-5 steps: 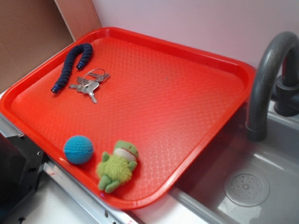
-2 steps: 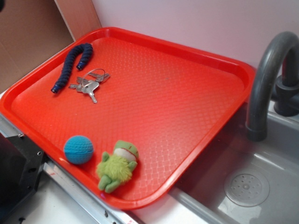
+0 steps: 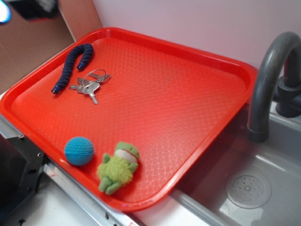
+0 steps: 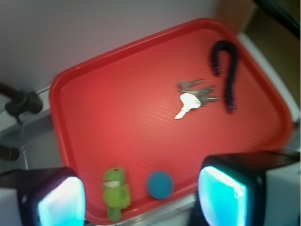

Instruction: Grab the green animal.

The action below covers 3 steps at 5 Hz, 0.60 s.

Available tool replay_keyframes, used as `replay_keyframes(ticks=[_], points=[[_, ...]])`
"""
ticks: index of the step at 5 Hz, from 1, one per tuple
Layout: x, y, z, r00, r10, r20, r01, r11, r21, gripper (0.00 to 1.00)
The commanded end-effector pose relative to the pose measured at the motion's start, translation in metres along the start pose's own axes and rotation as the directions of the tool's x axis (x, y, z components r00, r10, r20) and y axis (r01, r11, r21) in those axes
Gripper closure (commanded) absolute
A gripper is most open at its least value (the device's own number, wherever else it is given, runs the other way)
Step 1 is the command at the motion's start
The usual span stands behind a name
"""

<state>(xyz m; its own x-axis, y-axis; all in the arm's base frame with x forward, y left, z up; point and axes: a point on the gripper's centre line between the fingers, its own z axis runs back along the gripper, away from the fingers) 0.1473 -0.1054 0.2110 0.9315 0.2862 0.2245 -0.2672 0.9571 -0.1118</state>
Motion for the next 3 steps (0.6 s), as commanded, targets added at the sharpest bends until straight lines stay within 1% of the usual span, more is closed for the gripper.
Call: replay_keyframes(ticks=[1,3], points=[[-0.002,-0.026,-0.027,0.981,-0.156,-0.113,0.133,0.974,-0.185,0.0],[-0.022,-0.04,-0.079,0.945,-0.234,-0.23,0.187,0.96,-0.207,0.0]])
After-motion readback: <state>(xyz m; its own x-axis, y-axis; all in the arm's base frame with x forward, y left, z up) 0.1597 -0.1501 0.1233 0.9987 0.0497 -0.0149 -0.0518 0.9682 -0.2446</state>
